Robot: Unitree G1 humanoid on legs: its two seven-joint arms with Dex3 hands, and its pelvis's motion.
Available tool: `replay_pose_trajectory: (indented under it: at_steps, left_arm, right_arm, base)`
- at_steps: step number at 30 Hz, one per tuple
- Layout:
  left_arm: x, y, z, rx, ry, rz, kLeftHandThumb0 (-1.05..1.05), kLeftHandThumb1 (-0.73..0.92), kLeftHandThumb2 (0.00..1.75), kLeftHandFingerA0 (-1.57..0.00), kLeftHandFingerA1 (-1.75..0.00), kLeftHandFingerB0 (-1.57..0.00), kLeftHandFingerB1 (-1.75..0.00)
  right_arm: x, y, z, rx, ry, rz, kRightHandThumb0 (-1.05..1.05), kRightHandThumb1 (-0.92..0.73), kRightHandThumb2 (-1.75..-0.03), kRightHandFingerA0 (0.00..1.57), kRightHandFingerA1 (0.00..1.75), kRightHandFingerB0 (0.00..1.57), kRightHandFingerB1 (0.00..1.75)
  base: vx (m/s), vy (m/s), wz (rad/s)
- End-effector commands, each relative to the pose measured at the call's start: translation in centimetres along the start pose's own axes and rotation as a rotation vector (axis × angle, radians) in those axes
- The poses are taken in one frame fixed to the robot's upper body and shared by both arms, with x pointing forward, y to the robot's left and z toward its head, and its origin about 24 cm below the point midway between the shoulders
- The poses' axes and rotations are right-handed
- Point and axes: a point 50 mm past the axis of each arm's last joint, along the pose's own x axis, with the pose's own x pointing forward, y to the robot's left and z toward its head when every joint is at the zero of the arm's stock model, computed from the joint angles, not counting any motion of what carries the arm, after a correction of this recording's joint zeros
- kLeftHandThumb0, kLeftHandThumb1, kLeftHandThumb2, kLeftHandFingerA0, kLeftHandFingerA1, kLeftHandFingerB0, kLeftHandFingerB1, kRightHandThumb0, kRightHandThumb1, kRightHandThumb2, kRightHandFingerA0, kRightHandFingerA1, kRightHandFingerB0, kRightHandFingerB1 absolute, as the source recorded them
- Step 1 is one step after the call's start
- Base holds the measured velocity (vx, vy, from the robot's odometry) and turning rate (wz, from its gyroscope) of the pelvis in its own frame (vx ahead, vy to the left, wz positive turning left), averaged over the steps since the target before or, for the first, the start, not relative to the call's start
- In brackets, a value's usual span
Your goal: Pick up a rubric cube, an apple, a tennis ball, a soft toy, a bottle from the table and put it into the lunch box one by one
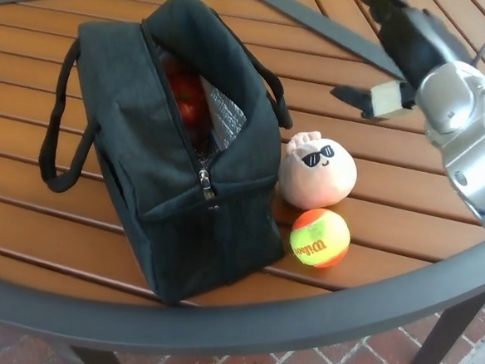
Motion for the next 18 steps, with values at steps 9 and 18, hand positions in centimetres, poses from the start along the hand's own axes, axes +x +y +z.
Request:
replay_pose_trajectory:
  at_steps: [9, 18]
  left_arm:
    - [0.0, 0.3, 0.6, 0.010, -0.065, 0.000, -0.18, 0.43, 1.13, -1.00, -1.31, -0.92, -1.16]
    - [0.1, -0.1, 0.7, -0.008, -0.053, -0.003, -0.18, 0.45, 1.12, -0.96, -1.35, -0.89, -1.16]
  right_arm:
    - [0.8, 3.4, 0.8, -0.123, 0.028, 0.175, -0.51, -0.63, -0.60, 0.18, 0.55, 0.31, 0.35]
    - [1.1, 5.0, 0.0, -0.173, 0.055, 0.252, -0.48, -0.64, -0.59, 0.29, 0.54, 0.38, 0.37]
  base:
    - [0.00, 0.000, 0.00]
    - [0.00, 0.000, 0.00]
